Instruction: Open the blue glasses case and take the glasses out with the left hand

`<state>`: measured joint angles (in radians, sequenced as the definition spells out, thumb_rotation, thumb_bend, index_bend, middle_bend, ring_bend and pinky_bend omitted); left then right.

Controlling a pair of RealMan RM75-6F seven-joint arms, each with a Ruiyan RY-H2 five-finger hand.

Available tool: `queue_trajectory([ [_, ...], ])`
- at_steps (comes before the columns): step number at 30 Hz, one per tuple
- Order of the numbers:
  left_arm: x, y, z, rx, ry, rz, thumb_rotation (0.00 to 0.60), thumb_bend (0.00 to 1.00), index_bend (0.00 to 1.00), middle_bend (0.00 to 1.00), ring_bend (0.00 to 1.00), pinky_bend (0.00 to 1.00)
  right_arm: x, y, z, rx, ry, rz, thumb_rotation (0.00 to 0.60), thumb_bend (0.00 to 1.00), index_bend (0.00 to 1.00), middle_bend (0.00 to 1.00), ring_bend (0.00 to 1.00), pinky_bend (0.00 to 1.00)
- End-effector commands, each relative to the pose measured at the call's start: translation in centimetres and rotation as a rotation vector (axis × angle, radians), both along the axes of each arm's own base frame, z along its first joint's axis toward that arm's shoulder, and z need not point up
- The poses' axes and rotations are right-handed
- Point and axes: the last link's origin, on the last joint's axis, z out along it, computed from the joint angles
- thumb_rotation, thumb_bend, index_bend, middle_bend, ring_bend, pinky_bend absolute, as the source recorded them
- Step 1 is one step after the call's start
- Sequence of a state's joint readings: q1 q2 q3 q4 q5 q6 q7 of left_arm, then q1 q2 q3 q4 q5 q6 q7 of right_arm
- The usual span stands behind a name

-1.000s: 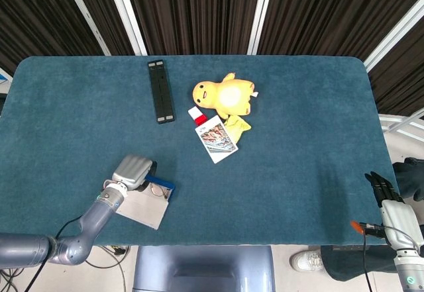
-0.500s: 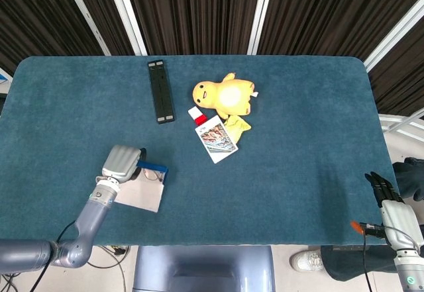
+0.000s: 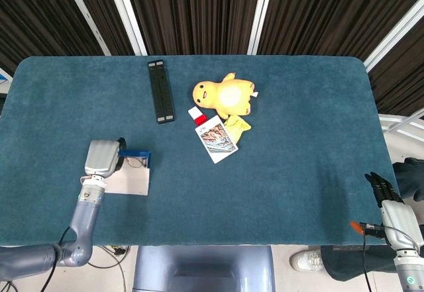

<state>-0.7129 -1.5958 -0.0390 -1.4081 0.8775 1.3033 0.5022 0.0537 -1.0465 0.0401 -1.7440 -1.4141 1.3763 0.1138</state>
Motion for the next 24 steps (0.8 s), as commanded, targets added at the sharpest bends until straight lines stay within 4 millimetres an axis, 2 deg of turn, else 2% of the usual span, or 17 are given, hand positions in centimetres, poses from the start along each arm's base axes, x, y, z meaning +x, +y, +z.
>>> queue_trajectory([
  [1,-0.35,0.00,-0.23,0.035,-0.013,-0.002,0.600,0.46,0.61,0.98,0.90,0.95,0.00,0.00,0.01,0.000,-0.001,0.000,0.600,0.13,0.00,0.00,0.00,0.20],
  [24,-0.38,0.05,-0.51,0.116,-0.009,-0.088,0.600,0.46,0.61,0.99,0.90,0.95,0.02,-0.02,-0.02,0.001,-0.004,-0.003,0.600,0.13,0.00,0.00,0.00,0.20],
])
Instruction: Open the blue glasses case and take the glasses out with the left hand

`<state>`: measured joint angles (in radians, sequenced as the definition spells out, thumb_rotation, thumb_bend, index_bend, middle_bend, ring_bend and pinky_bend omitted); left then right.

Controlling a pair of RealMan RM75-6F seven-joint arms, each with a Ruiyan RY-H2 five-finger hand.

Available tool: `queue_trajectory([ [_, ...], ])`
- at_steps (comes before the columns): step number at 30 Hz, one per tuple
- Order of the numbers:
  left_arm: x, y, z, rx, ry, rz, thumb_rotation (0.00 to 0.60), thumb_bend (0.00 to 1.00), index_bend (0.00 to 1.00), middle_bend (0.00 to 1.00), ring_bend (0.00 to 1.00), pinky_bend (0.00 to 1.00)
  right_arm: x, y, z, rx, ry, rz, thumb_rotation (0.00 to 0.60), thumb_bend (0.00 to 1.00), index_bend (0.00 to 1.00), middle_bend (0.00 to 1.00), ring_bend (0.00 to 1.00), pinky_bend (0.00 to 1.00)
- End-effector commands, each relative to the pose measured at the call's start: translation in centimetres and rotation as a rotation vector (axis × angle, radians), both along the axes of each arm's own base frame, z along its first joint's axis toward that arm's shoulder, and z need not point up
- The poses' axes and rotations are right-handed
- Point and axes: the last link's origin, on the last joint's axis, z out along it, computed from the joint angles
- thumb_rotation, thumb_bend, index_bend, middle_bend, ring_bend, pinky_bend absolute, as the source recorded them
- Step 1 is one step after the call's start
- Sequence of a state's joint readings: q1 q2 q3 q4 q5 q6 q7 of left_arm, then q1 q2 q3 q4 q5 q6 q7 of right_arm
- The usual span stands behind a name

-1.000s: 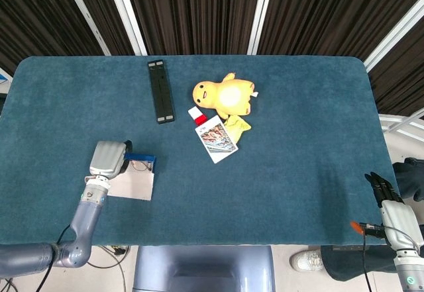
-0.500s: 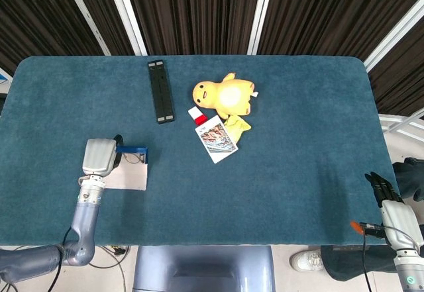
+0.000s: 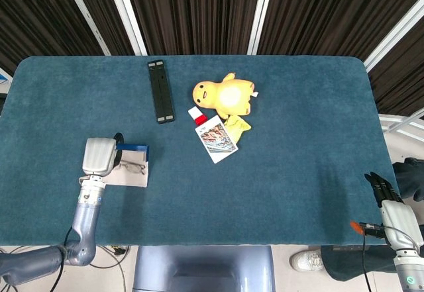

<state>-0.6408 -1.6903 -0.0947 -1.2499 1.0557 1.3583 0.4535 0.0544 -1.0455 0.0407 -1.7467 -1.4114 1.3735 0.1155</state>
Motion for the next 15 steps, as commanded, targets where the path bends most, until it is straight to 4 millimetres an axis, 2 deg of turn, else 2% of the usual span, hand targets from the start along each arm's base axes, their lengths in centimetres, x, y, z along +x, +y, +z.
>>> queue_trajectory([
  [1,-0.1,0.0,-0.1,-0.003,0.001,0.004,0.600,0.46,0.61,0.99,0.90,0.95,0.0,0.0,0.0,0.000,0.000,0.000,0.600,0.13,0.00,0.00,0.00,0.20],
  [9,-0.4,0.7,-0.2,-0.009,0.010,0.038,0.600,0.44,0.58,0.98,0.90,0.95,0.0,0.0,0.0,0.001,0.000,0.000,0.600,0.13,0.00,0.00,0.00,0.20],
  [13,-0.6,1.3,-0.2,-0.013,0.017,0.073,0.600,0.27,0.41,0.98,0.90,0.95,0.0,0.0,0.0,0.000,0.000,-0.001,0.600,0.13,0.00,0.00,0.00,0.20],
  [15,-0.5,1.4,-0.1,-0.012,0.005,0.089,0.600,0.21,0.38,0.98,0.90,0.95,0.0,0.0,0.0,0.000,0.000,0.000,0.600,0.13,0.00,0.00,0.00,0.20],
])
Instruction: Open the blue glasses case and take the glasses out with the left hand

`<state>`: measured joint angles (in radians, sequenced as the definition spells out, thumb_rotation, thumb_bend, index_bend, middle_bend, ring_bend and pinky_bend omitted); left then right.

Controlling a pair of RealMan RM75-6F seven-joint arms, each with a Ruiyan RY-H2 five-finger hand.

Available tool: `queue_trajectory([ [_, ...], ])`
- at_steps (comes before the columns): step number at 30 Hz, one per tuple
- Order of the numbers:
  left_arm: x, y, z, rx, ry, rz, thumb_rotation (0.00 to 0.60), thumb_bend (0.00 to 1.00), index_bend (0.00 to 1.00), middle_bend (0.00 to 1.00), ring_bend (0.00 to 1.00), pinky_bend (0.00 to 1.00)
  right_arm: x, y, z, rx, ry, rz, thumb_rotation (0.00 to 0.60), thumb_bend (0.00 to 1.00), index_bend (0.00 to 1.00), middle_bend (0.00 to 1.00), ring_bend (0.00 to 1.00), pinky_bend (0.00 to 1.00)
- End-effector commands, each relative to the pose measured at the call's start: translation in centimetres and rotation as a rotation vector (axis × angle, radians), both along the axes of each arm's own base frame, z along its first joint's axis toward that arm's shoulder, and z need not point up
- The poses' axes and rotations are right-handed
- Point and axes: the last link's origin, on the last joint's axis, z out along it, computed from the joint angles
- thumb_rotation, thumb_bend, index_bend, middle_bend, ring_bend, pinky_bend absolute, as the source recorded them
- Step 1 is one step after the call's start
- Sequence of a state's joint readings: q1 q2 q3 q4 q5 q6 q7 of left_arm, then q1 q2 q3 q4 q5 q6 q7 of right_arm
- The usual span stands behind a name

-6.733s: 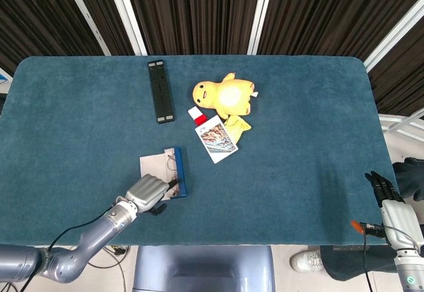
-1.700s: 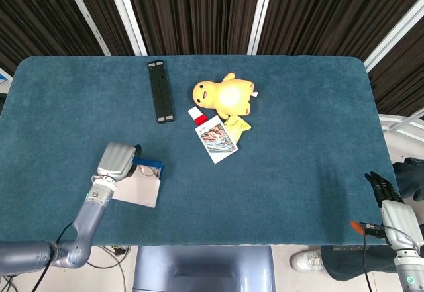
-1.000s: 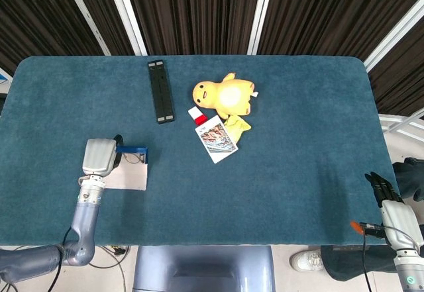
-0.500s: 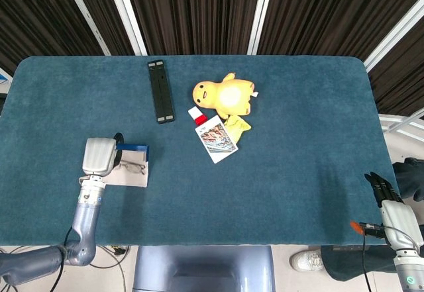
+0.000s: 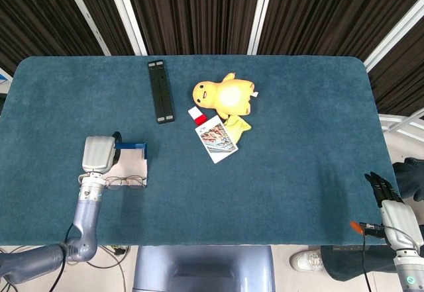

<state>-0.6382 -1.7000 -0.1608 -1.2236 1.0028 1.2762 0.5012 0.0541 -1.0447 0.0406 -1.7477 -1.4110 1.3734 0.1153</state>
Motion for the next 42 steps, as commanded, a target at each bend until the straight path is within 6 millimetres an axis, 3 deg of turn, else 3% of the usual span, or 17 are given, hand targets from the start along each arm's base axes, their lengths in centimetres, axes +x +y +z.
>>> queue_trajectory([
  [1,0.2,0.2,0.1,0.002,-0.015,0.020,0.600,0.20,0.36,0.98,0.90,0.95,0.0,0.0,0.0,0.000,0.000,0.000,0.600,0.13,0.00,0.00,0.00,0.20],
  [9,0.5,-0.7,1.0,0.005,-0.056,0.028,0.600,0.21,0.36,0.98,0.90,0.95,0.1,0.0,0.0,0.001,-0.001,0.005,0.600,0.13,0.00,0.00,0.00,0.20],
  [14,1.0,-3.3,1.1,-0.044,-0.123,0.065,0.600,0.28,0.45,1.00,0.92,0.96,0.0,0.0,0.1,0.000,0.001,0.008,0.600,0.13,0.00,0.00,0.00,0.20],
  [18,0.9,-5.9,1.3,-0.076,-0.137,0.107,0.600,0.31,0.49,1.00,0.93,0.97,0.1,0.1,0.1,-0.001,0.001,0.011,0.600,0.13,0.00,0.00,0.00,0.20],
  [24,0.0,-8.2,0.9,-0.122,-0.136,0.159,0.600,0.34,0.51,1.00,0.94,0.98,0.1,0.1,0.1,0.002,0.001,0.018,0.600,0.13,0.00,0.00,0.00,0.20],
  [42,0.2,-7.6,-0.6,-0.147,-0.130,0.180,0.600,0.40,0.52,1.00,0.95,0.98,0.2,0.1,0.1,0.004,-0.004,0.019,0.600,0.13,0.00,0.00,0.00,0.20],
])
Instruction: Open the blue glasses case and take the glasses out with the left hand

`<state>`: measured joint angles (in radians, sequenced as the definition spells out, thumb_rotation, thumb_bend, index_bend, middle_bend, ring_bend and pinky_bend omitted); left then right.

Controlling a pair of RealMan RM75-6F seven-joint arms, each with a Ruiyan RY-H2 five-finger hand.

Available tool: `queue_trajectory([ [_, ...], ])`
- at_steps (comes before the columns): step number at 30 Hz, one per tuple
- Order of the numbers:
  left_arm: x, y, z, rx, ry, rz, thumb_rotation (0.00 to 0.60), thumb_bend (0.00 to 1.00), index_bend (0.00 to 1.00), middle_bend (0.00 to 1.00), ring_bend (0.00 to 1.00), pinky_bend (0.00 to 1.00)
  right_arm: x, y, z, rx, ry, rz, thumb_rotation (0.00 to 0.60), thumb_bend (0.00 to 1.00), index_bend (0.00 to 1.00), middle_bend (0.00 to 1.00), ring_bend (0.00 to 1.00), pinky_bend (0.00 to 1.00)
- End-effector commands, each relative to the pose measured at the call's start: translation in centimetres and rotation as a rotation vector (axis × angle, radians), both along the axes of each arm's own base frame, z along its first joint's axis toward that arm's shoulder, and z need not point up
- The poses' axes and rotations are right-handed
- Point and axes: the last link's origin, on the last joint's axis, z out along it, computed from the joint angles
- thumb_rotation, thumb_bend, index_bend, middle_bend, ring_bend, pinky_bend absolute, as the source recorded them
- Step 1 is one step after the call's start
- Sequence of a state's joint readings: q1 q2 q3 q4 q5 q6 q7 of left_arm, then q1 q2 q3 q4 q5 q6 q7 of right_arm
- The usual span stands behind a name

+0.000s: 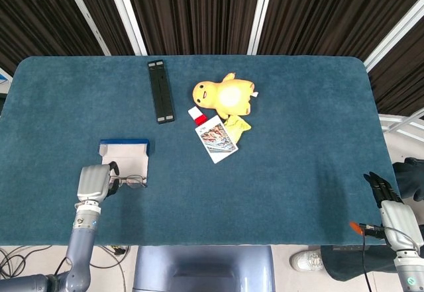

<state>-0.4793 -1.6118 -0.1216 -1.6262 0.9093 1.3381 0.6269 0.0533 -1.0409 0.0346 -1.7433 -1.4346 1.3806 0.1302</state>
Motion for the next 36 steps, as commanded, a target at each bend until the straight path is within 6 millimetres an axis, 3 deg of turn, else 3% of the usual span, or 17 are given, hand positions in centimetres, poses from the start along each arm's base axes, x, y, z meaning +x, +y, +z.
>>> queue_trajectory([
  [1,0.2,0.2,-0.3,-0.008,-0.001,0.001,0.600,0.40,0.52,1.00,0.95,0.98,0.0,0.0,0.0,0.001,0.000,-0.001,0.600,0.13,0.00,0.00,0.00,0.20],
  [21,0.6,0.2,-2.0,-0.043,0.010,0.004,0.600,0.40,0.53,1.00,0.95,0.98,0.0,0.0,0.0,0.000,-0.001,0.001,0.600,0.13,0.00,0.00,0.00,0.20],
  [36,0.2,0.2,-2.2,-0.042,0.021,0.013,0.600,0.41,0.57,1.00,0.95,0.98,0.0,0.0,0.0,0.000,-0.001,0.000,0.600,0.13,0.00,0.00,0.00,0.20],
])
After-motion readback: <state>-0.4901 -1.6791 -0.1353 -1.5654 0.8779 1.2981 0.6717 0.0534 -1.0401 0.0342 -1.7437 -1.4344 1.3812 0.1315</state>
